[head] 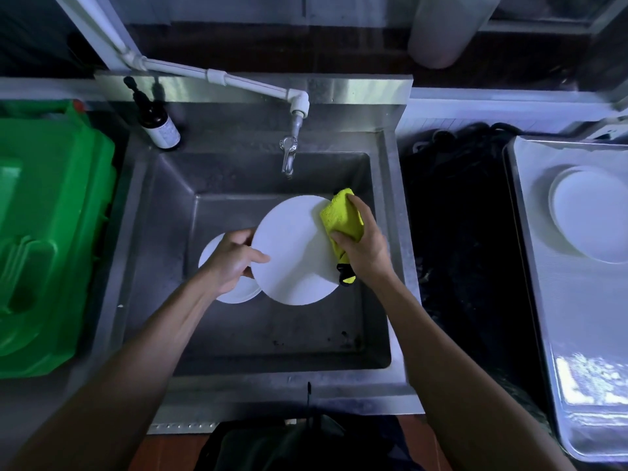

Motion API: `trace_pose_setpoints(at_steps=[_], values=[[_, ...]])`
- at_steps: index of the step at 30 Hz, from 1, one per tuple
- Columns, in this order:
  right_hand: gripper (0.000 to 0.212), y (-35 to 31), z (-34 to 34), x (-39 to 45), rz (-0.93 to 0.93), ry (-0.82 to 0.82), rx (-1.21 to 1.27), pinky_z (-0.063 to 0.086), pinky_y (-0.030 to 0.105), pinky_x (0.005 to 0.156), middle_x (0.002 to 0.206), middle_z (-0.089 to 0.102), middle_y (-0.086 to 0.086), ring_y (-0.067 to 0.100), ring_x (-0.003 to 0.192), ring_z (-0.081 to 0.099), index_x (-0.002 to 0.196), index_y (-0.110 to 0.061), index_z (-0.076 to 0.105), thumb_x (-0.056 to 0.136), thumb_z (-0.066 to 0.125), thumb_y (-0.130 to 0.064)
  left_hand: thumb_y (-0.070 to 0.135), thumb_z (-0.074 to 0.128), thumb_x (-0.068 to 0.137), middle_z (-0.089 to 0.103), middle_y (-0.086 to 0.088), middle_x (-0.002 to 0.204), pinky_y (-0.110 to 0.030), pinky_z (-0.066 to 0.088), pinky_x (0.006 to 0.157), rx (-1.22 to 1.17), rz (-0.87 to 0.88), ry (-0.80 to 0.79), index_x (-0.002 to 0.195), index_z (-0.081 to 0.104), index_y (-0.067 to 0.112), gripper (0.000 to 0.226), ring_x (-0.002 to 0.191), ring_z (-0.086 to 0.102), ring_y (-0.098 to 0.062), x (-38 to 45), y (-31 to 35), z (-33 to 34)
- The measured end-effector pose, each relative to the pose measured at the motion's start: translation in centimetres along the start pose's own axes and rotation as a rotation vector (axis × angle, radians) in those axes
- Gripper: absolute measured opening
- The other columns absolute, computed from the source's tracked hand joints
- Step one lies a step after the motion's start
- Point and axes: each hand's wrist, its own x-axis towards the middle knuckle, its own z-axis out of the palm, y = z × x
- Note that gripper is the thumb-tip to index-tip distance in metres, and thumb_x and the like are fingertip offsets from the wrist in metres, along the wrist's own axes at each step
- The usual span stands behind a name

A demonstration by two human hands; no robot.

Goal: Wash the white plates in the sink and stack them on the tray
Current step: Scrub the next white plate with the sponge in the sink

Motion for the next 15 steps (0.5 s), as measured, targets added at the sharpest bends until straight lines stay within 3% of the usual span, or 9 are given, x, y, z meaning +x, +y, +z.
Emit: trace_pose_setpoints(at_steps=[5,8,10,12,15], values=[[0.081,-0.8,-0.6,0.7,-0.092,-0.062,-0.048,0.043,0.029,0.099,0.132,0.048,-0.025,-0.006,0.112,0.042,0.144,-0.049,0.035,0.081,0.076,-0.022,-0.007,0.067,0.076,0.077,0.005,0.087,-0.036,0.059,0.060,0.146,0.010,-0.028,0.092,0.074,0.022,0.033,0.077,0.074,-0.016,0.1,1.2,0.1],[0.091,-0.8,-1.0,1.0,-0.100,-0.068,-0.049,0.037,0.015,0.093,0.132,0.045,-0.026,-0.011,0.111,0.039,0.150,-0.046,0.027,0.079,0.079,-0.022,-0.014,0.062,0.083,0.075,-0.002,0.094,-0.039,0.056,0.069,0.228,0.019,-0.022,0.108,0.070,0.014,0.039,0.081,0.071,-0.020,0.2,2.0,0.3],[0.085,-0.8,-1.0,1.0,-0.086,-0.050,-0.047,0.039,0.009,0.082,0.124,0.052,-0.022,-0.011,0.102,0.043,0.147,-0.038,0.034,0.078,0.081,-0.025,-0.015,0.060,0.084,0.072,-0.011,0.100,-0.038,0.053,0.071,0.274,0.026,-0.014,0.115,0.067,0.006,0.038,0.084,0.068,-0.026,0.2,2.5,0.6],[0.070,-0.7,-1.0,1.1,-0.089,-0.038,-0.061,0.041,0.014,0.076,0.107,0.059,-0.022,-0.006,0.091,0.051,0.137,-0.033,0.046,0.076,0.081,-0.029,-0.016,0.060,0.084,0.071,-0.015,0.102,-0.037,0.052,0.070,0.315,0.042,-0.004,0.114,0.067,0.003,0.035,0.085,0.067,-0.028,0.3,2.8,0.9],[0.059,-0.9,-1.2,1.0,-0.109,-0.044,-0.062,0.043,0.017,0.072,0.100,0.061,-0.021,-0.006,0.093,0.055,0.128,-0.032,0.051,0.077,0.080,-0.032,-0.015,0.061,0.084,0.071,-0.011,0.097,-0.033,0.051,0.066,0.355,0.059,-0.003,0.102,0.070,0.012,0.033,0.082,0.066,-0.025,0.5,3.1,1.2]])
